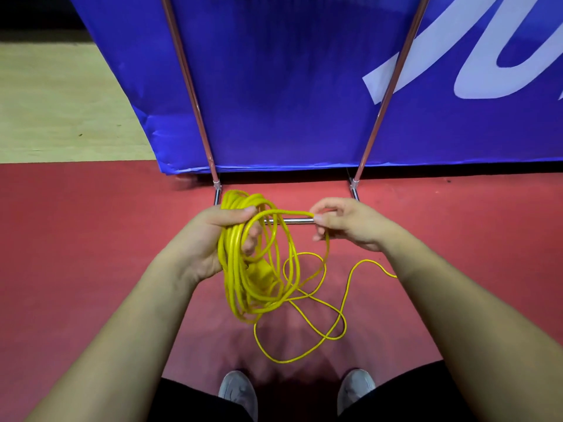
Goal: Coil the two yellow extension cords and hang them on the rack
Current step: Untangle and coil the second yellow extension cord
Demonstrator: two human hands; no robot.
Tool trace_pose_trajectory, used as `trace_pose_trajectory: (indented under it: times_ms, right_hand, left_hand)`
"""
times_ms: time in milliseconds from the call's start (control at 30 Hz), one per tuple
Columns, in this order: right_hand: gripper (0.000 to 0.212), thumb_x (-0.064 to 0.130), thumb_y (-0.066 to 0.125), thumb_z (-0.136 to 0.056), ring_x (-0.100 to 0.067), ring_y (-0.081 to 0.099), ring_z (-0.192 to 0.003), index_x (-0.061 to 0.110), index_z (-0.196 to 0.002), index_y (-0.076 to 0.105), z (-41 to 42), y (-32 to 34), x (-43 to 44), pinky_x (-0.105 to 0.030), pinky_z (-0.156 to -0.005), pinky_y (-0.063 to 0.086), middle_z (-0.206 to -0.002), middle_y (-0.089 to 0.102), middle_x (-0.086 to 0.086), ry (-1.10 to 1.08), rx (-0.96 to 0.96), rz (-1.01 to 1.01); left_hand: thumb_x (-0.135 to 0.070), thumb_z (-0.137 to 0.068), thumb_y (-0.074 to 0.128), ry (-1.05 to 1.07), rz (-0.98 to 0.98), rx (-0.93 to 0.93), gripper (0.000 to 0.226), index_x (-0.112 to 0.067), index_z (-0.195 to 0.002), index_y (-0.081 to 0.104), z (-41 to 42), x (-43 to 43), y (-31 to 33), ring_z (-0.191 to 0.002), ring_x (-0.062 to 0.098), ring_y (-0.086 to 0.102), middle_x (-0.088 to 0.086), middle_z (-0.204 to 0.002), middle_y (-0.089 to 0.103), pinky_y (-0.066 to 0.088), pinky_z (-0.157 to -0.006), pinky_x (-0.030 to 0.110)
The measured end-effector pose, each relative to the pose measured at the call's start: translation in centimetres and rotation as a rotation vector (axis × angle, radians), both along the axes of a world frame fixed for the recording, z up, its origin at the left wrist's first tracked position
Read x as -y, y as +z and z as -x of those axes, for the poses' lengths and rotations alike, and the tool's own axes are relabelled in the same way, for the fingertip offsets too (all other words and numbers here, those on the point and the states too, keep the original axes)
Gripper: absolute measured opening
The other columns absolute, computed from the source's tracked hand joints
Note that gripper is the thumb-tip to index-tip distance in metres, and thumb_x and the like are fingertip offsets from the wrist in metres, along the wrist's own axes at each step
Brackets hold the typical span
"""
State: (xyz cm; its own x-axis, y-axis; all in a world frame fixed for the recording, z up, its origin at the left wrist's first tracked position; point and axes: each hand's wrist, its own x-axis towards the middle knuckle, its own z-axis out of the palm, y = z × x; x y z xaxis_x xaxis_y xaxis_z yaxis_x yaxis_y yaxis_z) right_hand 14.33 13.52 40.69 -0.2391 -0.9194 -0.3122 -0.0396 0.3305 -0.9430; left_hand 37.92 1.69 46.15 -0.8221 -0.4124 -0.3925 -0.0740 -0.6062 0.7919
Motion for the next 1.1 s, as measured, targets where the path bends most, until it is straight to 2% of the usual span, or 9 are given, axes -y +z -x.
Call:
trace_pose_trajectory:
  times_ms: [167, 300, 400, 567, 633, 733, 867, 1000, 1100]
  right_hand:
    - [0.009, 0.010, 0.066, -0.090, -0.020, 0.043, -0.055, 0.016, -0.088, 0.072, -1.4, 2.3, 0.9, -0.030, -0.056, 0.038, -0.062, 0.051, -0.006, 0.029, -0.192, 0.119]
    - [0.003, 0.009, 0.070, -0.087, -0.001, 0.041, -0.049, 0.010, -0.086, 0.073, -4.9, 5.3, 1.0, -0.015, -0.053, 0.035, -0.050, 0.052, 0.011, 0.255, -0.355, 0.219]
    - [0.013, 0.017, 0.073, -0.085, -0.002, 0.038, -0.052, 0.005, -0.081, 0.070, -6.5, 5.7, 1.2, -0.020, -0.051, 0.031, -0.056, 0.047, 0.006, 0.306, -0.404, 0.252]
    - [0.033, 0.029, 0.070, -0.088, -0.009, 0.036, -0.060, 0.002, -0.073, 0.057, -1.7, 1.1, 0.1, -0.027, -0.057, 0.029, -0.062, 0.041, 0.001, 0.437, -0.486, -0.036]
    - [0.028, 0.033, 0.069, -0.089, -0.009, 0.043, -0.063, 0.011, -0.073, 0.062, 0.2, -1.5, -0.8, -0.031, -0.065, 0.035, -0.063, 0.048, 0.003, 0.409, -0.484, -0.143]
    - [0.004, 0.021, 0.067, -0.091, -0.023, 0.062, -0.071, 0.017, -0.089, 0.066, 0.8, -2.9, -1.0, -0.038, -0.076, 0.048, -0.068, 0.061, -0.009, 0.150, -0.213, -0.076]
    - [0.007, 0.015, 0.064, -0.092, -0.013, 0.041, -0.052, 0.011, -0.095, 0.068, 0.0, -0.7, 0.6, -0.025, -0.052, 0.036, -0.058, 0.046, -0.001, -0.089, -0.218, 0.134]
    - [0.012, 0.017, 0.068, -0.089, -0.001, 0.038, -0.047, 0.011, -0.096, 0.076, -1.9, 1.9, 0.8, -0.016, -0.050, 0.031, -0.048, 0.049, 0.013, 0.047, -0.421, 0.127]
    - [0.012, 0.016, 0.071, -0.086, 0.004, 0.053, -0.064, 0.010, -0.096, 0.075, -5.0, 4.3, 1.1, -0.014, -0.062, 0.042, -0.069, 0.071, 0.007, 0.220, -0.443, 0.210]
  left_hand:
    - [-0.015, -0.078, 0.054, -0.086, -0.051, 0.121, 0.022, 0.001, -0.092, 0.060, 0.4, -0.9, -0.4, -0.073, 0.034, 0.072, 0.029, -0.087, 0.071, 0.058, -0.058, 0.031]
    - [-0.017, -0.078, 0.054, -0.067, -0.065, 0.122, 0.025, 0.002, -0.087, 0.068, 0.8, -1.2, -0.7, -0.058, 0.025, 0.071, 0.021, -0.076, 0.072, 0.056, -0.050, 0.028]
    - [-0.015, -0.080, 0.056, -0.091, -0.047, 0.078, 0.014, -0.005, -0.074, 0.064, 0.5, -1.2, -0.9, -0.040, 0.016, 0.053, 0.005, -0.055, 0.056, 0.047, -0.042, 0.025]
    - [-0.016, -0.068, 0.076, -0.066, -0.148, -0.137, 0.032, -0.014, -0.079, 0.046, -0.3, 0.4, -0.8, -0.037, 0.006, 0.038, -0.004, -0.051, 0.042, 0.033, -0.043, 0.020]
    - [-0.017, -0.062, 0.081, -0.036, -0.158, -0.143, 0.039, -0.014, -0.081, 0.047, -0.9, 1.1, -0.4, -0.037, 0.007, 0.041, -0.003, -0.051, 0.044, 0.037, -0.042, 0.021]
    - [-0.017, -0.060, 0.080, -0.023, -0.093, 0.008, 0.030, -0.001, -0.080, 0.066, -1.4, 1.5, -0.1, -0.049, 0.023, 0.065, 0.013, -0.062, 0.064, 0.053, -0.044, 0.027]
    - [-0.015, -0.076, 0.053, -0.054, -0.115, 0.131, 0.026, 0.002, -0.076, 0.073, -1.2, 0.7, -0.5, -0.083, 0.039, 0.071, 0.030, -0.094, 0.070, 0.058, -0.050, 0.032]
    - [-0.017, -0.076, 0.053, -0.066, -0.108, 0.144, 0.026, 0.002, -0.078, 0.070, -0.8, 0.4, -0.9, -0.068, 0.032, 0.072, 0.026, -0.083, 0.072, 0.057, -0.051, 0.032]
    - [-0.017, -0.077, 0.054, -0.108, -0.049, 0.169, 0.027, -0.001, -0.074, 0.076, -0.5, -0.5, -1.0, -0.059, 0.025, 0.070, 0.019, -0.076, 0.072, 0.055, -0.050, 0.027]
